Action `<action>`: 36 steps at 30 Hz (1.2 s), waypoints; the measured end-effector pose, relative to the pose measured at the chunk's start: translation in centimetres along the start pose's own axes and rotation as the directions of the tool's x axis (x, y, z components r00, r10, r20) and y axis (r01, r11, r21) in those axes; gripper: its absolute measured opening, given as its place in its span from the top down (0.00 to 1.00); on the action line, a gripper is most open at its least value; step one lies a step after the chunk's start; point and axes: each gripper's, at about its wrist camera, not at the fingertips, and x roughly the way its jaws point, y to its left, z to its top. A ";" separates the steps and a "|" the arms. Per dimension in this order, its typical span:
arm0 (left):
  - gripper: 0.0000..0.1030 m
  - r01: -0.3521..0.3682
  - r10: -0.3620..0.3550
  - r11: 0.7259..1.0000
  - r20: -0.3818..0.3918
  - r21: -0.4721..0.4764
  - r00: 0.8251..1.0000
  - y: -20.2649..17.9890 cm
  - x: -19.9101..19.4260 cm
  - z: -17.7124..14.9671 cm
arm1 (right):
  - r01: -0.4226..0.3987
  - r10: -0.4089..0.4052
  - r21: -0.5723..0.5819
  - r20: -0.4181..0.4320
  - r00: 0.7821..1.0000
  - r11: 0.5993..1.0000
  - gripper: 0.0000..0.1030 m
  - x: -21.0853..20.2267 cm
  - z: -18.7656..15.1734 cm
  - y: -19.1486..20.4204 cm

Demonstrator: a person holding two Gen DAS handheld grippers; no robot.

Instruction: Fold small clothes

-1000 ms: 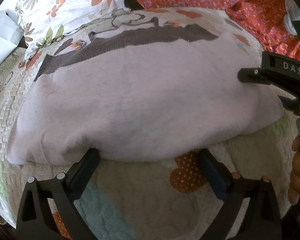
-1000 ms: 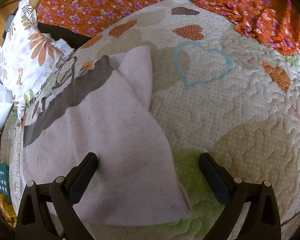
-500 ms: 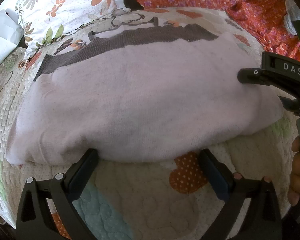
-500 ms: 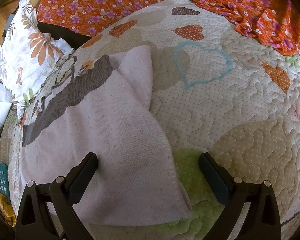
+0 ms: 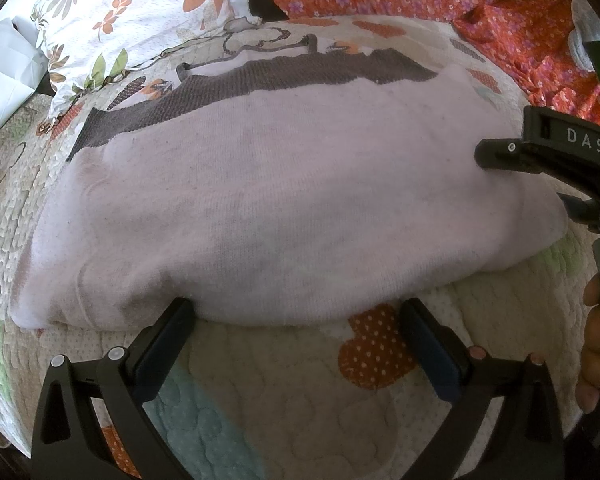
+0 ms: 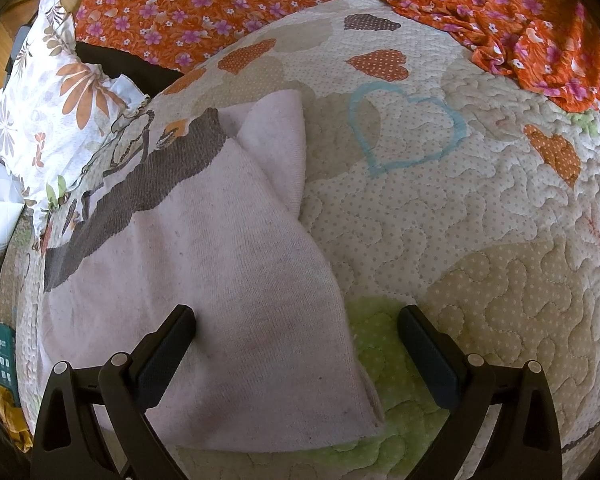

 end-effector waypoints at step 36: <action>0.00 0.096 -0.096 0.995 -0.023 -0.020 0.995 0.3 -0.6 0.0 | 0.053 -0.048 -0.077 0.069 0.996 0.996 0.00 0.2 -1.0 0.9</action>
